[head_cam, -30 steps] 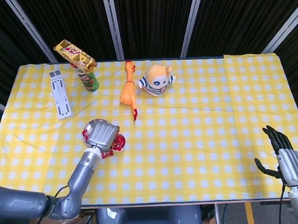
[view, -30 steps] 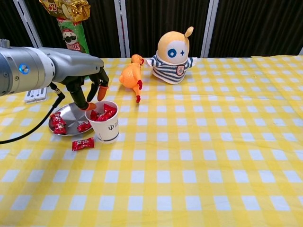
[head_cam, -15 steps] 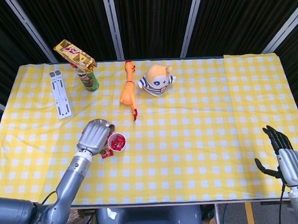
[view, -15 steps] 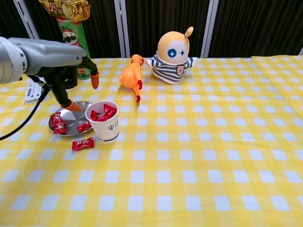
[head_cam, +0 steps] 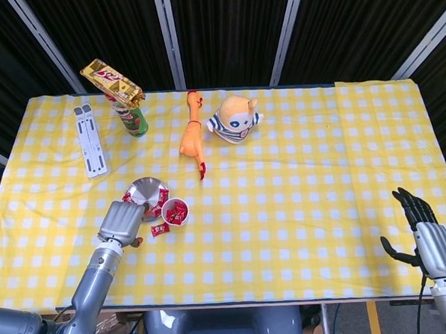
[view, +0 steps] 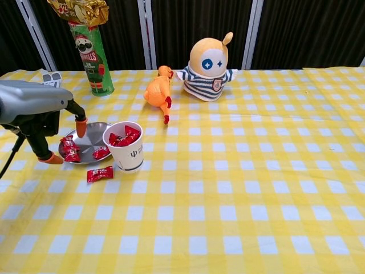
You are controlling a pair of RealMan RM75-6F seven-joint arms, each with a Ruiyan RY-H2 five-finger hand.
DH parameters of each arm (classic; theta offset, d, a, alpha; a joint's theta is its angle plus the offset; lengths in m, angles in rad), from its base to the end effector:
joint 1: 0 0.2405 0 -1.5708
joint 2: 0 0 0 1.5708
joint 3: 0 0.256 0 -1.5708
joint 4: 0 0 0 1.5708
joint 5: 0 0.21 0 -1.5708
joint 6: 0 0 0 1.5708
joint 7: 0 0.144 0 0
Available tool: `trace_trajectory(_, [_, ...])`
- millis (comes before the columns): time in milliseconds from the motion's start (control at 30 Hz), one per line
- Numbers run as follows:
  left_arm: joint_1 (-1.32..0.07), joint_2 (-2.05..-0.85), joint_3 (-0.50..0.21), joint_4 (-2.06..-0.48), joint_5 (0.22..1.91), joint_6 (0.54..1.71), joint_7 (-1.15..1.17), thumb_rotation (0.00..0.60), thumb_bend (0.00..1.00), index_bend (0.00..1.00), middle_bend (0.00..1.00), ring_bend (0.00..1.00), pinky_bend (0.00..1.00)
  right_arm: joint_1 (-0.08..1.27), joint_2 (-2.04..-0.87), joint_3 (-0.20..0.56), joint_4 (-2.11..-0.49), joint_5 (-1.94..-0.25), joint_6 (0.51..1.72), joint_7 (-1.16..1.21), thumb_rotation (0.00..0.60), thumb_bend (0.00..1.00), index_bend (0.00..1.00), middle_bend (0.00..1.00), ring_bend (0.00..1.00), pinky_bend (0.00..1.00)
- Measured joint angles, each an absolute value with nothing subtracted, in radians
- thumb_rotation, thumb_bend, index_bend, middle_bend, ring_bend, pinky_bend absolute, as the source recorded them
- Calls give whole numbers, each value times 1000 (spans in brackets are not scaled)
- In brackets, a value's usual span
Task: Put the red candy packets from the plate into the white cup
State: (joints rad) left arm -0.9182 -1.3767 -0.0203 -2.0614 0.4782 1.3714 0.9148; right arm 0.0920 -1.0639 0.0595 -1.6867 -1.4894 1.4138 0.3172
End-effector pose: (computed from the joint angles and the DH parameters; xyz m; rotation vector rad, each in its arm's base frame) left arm -0.1269 0.2820 0.0265 -1.8282 -0.9270 -0.4490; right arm -0.3032 -0.1840 0.1619 1.2783 -1.2096 1.1197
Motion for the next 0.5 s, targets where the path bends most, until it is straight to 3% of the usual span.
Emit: trace_trajectory(500, [-910, -1588, -74, -1909, 385, 1412, 961, 600, 309, 342, 1000, 1000, 1000, 91, -1063, 61, -1684, -1490, 1417, 327, 600, 409, 0, 0, 0, 0])
